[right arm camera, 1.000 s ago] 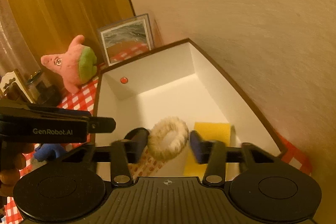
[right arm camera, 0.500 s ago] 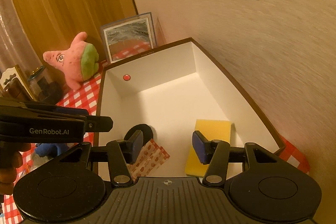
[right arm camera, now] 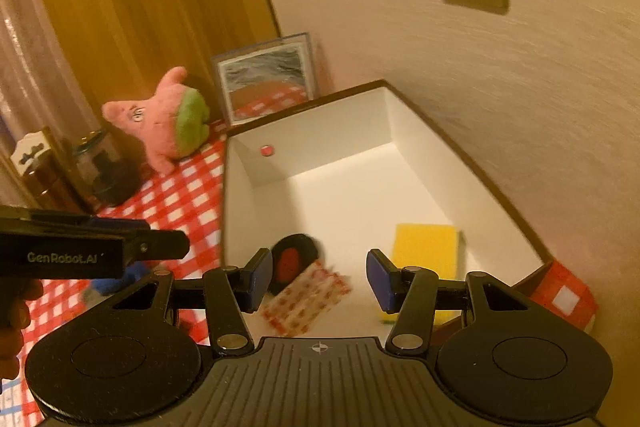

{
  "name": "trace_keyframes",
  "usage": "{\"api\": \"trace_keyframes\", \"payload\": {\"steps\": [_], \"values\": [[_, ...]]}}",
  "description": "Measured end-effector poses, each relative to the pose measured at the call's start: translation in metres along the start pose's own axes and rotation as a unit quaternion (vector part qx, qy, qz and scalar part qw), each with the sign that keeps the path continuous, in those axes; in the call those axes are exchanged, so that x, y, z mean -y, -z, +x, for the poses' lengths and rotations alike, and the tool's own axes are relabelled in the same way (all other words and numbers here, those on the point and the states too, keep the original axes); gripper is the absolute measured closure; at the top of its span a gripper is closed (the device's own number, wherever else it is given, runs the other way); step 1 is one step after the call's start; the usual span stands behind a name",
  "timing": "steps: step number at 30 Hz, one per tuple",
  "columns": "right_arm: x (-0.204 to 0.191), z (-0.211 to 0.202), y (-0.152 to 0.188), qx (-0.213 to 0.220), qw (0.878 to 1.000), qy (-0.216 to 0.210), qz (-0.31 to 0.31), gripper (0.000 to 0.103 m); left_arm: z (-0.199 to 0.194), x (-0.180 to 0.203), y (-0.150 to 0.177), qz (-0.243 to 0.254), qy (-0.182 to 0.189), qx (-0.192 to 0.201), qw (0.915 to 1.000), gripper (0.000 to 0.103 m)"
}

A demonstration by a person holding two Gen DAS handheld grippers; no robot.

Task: Organize soft objects
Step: 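Withdraw both grippers from the box back over the table items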

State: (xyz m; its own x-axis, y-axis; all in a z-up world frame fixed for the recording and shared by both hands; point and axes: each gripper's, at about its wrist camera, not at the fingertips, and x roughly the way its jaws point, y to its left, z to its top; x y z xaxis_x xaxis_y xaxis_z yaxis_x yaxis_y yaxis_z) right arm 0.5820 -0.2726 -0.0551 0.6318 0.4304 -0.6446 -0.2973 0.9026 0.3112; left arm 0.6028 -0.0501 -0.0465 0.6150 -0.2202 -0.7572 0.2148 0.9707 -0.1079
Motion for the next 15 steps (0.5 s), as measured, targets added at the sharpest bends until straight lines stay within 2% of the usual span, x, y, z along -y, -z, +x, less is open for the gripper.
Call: {"api": "trace_keyframes", "payload": {"steps": [8, 15], "values": [[-0.054, -0.016, 0.015, -0.002, 0.998, -0.057, -0.037, 0.050, -0.054, -0.051, 0.056, -0.051, -0.045, -0.005, 0.9977, 0.053], [-0.109, -0.015, 0.038, -0.024, 0.991, -0.111, -0.074, 0.050, -0.098, -0.092, 0.117, -0.093, -0.094, -0.020, 0.9910, 0.053]]}}
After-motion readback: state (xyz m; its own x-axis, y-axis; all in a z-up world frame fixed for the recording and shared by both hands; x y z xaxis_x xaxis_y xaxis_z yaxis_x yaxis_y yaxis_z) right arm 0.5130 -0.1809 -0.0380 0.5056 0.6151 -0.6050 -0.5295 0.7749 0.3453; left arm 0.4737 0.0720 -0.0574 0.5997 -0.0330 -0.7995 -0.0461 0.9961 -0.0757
